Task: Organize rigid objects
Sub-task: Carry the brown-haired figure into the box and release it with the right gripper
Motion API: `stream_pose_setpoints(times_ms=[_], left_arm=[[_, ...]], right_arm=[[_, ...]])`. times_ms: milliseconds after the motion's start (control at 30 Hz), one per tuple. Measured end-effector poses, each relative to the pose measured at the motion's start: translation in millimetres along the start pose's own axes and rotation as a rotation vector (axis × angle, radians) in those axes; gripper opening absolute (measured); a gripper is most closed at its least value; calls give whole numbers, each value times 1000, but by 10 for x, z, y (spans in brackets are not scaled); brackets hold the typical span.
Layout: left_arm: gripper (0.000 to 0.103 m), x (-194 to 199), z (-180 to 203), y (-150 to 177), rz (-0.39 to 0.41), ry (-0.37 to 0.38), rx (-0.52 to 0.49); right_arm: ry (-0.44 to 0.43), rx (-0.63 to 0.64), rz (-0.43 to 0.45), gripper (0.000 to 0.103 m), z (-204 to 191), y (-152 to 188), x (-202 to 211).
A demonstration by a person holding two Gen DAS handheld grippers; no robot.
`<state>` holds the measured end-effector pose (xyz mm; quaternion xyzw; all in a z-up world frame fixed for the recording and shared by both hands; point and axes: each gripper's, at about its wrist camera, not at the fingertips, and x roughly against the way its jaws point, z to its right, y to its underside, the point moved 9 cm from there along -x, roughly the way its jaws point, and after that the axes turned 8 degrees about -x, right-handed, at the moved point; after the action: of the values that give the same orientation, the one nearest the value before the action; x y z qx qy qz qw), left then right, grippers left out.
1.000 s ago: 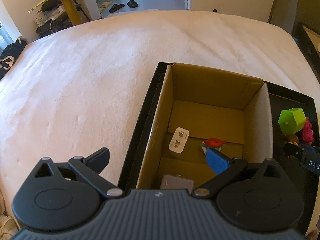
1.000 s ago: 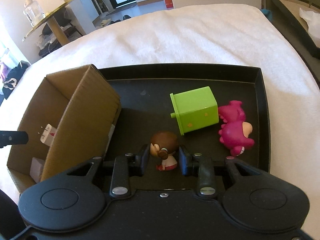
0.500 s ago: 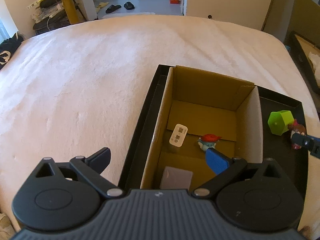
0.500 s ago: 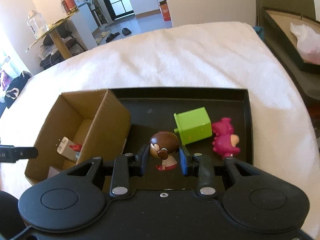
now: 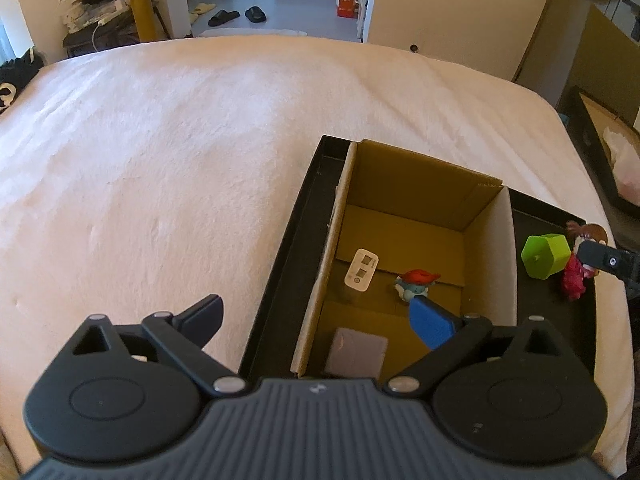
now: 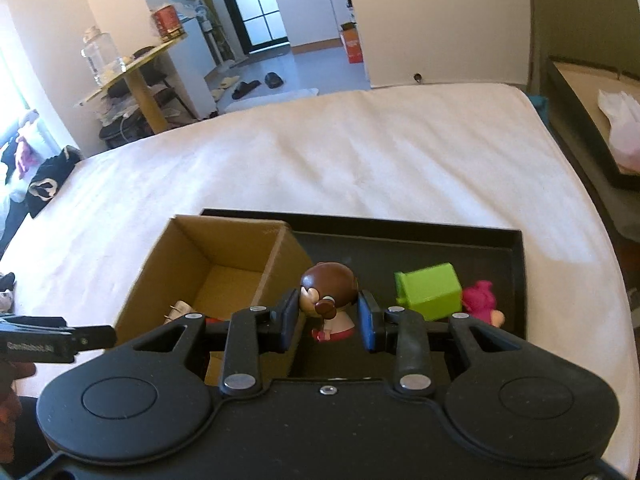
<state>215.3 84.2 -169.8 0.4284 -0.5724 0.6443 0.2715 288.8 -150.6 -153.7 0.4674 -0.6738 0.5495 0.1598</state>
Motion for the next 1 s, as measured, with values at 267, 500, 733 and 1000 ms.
stream_pose_setpoints(times_ms=[267,500,733,1000], left_arm=[[97,-18,-49,30,10,39,4],[90,-136,-96,131,2,66,3],[75,-243,-128,172,5,105,21],[66,-355,-178,209,-11,146,61]], right_arm=[[-7,36,9,31,-290,-69,12],[-19,60,5,31,-532,-94,-29],[-28,76,-17,31,-732,-67,-157],[-26,101,-48,31,-939,15,-350]])
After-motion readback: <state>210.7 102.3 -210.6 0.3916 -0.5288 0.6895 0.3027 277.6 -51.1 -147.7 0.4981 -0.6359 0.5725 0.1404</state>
